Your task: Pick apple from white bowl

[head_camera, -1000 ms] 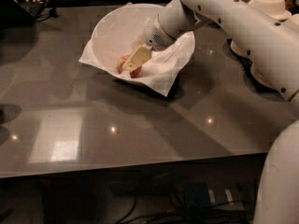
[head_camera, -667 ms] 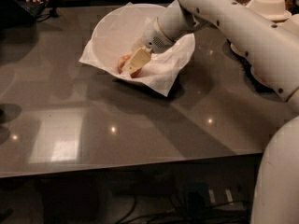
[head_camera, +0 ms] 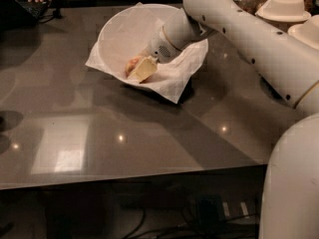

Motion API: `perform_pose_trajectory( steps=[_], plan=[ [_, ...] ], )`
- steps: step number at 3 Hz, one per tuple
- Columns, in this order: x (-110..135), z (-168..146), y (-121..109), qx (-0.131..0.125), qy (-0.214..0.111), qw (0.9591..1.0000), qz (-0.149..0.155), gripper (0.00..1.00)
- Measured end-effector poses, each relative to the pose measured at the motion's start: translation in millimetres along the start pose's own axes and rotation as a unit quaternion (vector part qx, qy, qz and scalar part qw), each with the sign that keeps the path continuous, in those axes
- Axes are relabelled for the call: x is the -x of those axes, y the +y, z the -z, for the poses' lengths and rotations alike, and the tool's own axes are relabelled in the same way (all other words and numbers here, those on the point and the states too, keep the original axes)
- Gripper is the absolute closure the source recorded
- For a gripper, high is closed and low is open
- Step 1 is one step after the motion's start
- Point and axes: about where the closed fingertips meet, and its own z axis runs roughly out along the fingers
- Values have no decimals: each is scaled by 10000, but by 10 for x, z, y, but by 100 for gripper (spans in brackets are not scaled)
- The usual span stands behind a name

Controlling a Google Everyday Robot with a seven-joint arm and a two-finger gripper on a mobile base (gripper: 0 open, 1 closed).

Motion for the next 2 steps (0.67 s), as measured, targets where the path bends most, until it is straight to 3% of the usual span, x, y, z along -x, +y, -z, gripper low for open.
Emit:
perform_pose_trajectory(
  steps=[2],
  plan=[
    [74,61,26,14,85,9999,147,79]
  ],
)
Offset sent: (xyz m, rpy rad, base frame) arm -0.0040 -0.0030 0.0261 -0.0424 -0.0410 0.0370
